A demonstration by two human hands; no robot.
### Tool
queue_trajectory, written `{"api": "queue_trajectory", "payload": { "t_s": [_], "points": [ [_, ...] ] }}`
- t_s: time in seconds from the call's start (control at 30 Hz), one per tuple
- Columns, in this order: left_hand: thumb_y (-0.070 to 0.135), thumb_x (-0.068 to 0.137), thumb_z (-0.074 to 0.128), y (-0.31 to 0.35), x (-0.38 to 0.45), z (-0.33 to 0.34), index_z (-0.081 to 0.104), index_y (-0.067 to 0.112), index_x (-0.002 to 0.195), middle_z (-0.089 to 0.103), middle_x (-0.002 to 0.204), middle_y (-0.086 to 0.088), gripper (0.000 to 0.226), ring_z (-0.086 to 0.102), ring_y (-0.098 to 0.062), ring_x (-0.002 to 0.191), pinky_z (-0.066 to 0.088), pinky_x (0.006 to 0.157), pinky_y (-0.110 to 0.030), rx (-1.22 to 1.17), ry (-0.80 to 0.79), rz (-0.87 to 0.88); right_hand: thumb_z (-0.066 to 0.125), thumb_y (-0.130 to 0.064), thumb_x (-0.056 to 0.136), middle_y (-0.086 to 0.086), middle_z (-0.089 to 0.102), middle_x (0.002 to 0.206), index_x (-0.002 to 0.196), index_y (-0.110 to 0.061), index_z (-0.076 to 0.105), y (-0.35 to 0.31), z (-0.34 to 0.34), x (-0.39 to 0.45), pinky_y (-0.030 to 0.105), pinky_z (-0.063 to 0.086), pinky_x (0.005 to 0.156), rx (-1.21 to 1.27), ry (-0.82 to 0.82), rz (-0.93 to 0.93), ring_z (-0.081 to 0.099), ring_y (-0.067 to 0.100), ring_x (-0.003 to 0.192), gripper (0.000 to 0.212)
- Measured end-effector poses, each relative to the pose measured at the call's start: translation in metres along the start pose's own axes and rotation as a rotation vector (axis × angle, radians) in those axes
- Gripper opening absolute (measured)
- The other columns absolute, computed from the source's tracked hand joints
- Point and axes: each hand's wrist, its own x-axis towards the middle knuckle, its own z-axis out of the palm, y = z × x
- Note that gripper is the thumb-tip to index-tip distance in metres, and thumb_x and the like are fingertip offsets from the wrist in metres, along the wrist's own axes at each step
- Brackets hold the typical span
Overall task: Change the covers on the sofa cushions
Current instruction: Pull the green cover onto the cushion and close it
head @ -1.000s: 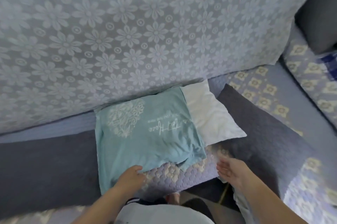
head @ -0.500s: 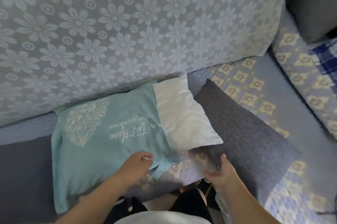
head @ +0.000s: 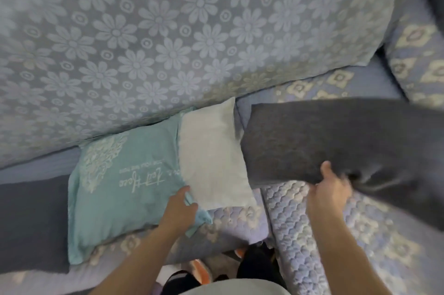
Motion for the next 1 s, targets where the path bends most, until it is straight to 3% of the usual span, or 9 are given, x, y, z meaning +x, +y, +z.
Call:
{"api": "queue_trajectory", "payload": {
  "t_s": [0.13, 0.2, 0.3, 0.37, 0.47, 0.63, 0.77, 0.87, 1.0],
  "points": [
    [0.018, 0.092, 0.057, -0.003, 0.009, 0.007, 0.035, 0.023, 0.155, 0.046, 0.146, -0.019, 0.068, 0.059, -0.036, 0.119, 0.050, 0.102, -0.042, 0.020, -0.055, -0.035, 0.075, -0.031, 0.082, 0.004, 0.070, 0.122, 0.121, -0.016, 0.062, -0.058, 0.032, 0.076, 0.047, 0.055, 0.097, 0.037, -0.076, -0.147, 0.068, 0.022, 0.110, 0.044],
    [0.018, 0.093, 0.055, -0.004, 0.011, 0.012, 0.032, 0.024, 0.156, 0.041, 0.152, -0.017, 0.067, 0.053, -0.035, 0.129, 0.044, 0.110, -0.041, 0.018, -0.071, -0.026, 0.068, -0.037, 0.090, 0.011, 0.067, 0.124, 0.131, -0.009, 0.056, -0.068, 0.045, 0.107, 0.040, 0.053, 0.095, -0.566, 0.130, -0.254, 0.065, 0.029, 0.115, 0.052],
    [0.016, 0.097, 0.053, -0.009, 0.011, 0.018, 0.035, 0.021, 0.156, 0.036, 0.158, -0.010, 0.061, 0.040, -0.026, 0.142, 0.033, 0.114, -0.033, -0.011, -0.051, -0.015, 0.058, -0.028, 0.099, 0.009, 0.068, 0.119, 0.120, -0.010, 0.068, -0.048, 0.063, 0.091, 0.030, 0.049, 0.081, -1.447, 0.153, -0.507, 0.064, 0.026, 0.114, 0.030],
    [0.014, 0.098, 0.051, -0.017, 0.011, 0.018, 0.041, 0.018, 0.151, 0.042, 0.151, -0.010, 0.055, 0.047, -0.025, 0.134, 0.037, 0.111, -0.033, -0.025, 0.002, -0.019, 0.055, -0.012, 0.098, 0.013, 0.070, 0.110, 0.117, -0.003, 0.070, 0.005, 0.080, 0.055, 0.027, 0.053, 0.078, -1.255, 0.018, -0.330, 0.068, 0.027, 0.104, 0.025],
    [0.002, 0.095, 0.051, -0.032, 0.013, 0.005, 0.059, 0.013, 0.133, 0.058, 0.133, -0.007, 0.040, 0.058, -0.020, 0.117, 0.037, 0.095, -0.017, -0.087, 0.190, 0.041, 0.063, -0.006, 0.089, 0.007, 0.068, 0.075, 0.096, -0.002, 0.073, 0.112, 0.095, -0.006, 0.022, 0.050, 0.059, -1.013, -0.474, -0.112, 0.063, 0.022, 0.068, 0.013],
    [-0.012, 0.090, 0.050, -0.037, 0.058, -0.050, 0.068, 0.020, 0.108, 0.069, 0.110, 0.002, 0.041, 0.066, -0.013, 0.100, 0.049, 0.096, -0.025, -0.223, 0.402, 0.274, 0.067, -0.019, 0.084, -0.002, 0.070, 0.104, 0.116, -0.024, 0.059, 0.240, 0.129, -0.056, 0.034, 0.055, 0.088, -1.011, -0.859, 0.035, 0.068, 0.021, 0.097, 0.033],
    [-0.003, 0.093, 0.045, -0.011, 0.108, -0.088, 0.068, 0.022, 0.113, 0.066, 0.115, 0.006, 0.039, 0.064, -0.012, 0.105, 0.047, 0.096, -0.026, -0.108, 0.353, 0.525, 0.070, -0.011, 0.081, 0.012, 0.077, 0.101, 0.117, -0.007, 0.070, 0.250, 0.149, -0.054, 0.049, 0.058, 0.090, -0.820, -1.038, 0.327, 0.074, 0.032, 0.095, 0.036],
    [0.001, 0.083, 0.043, 0.014, 0.146, -0.098, 0.058, 0.019, 0.137, 0.052, 0.137, -0.005, 0.059, 0.053, -0.025, 0.124, 0.042, 0.109, -0.036, 0.244, 0.199, 0.785, 0.069, -0.019, 0.091, 0.007, 0.076, 0.085, 0.094, -0.009, 0.074, 0.236, 0.136, -0.047, 0.037, 0.058, 0.071, -0.874, -0.938, -0.061, 0.073, 0.023, 0.078, 0.012],
    [0.010, 0.089, 0.057, 0.072, 0.176, -0.088, 0.044, 0.033, 0.147, 0.014, 0.166, -0.003, 0.064, 0.010, -0.030, 0.151, 0.016, 0.123, -0.043, 1.279, -0.122, 1.039, 0.062, -0.030, 0.097, 0.010, 0.058, 0.073, 0.077, -0.002, 0.057, 0.235, 0.101, -0.048, 0.033, 0.043, 0.060, -1.008, -0.734, -0.400, 0.051, 0.018, 0.062, 0.034]
  ]
}}
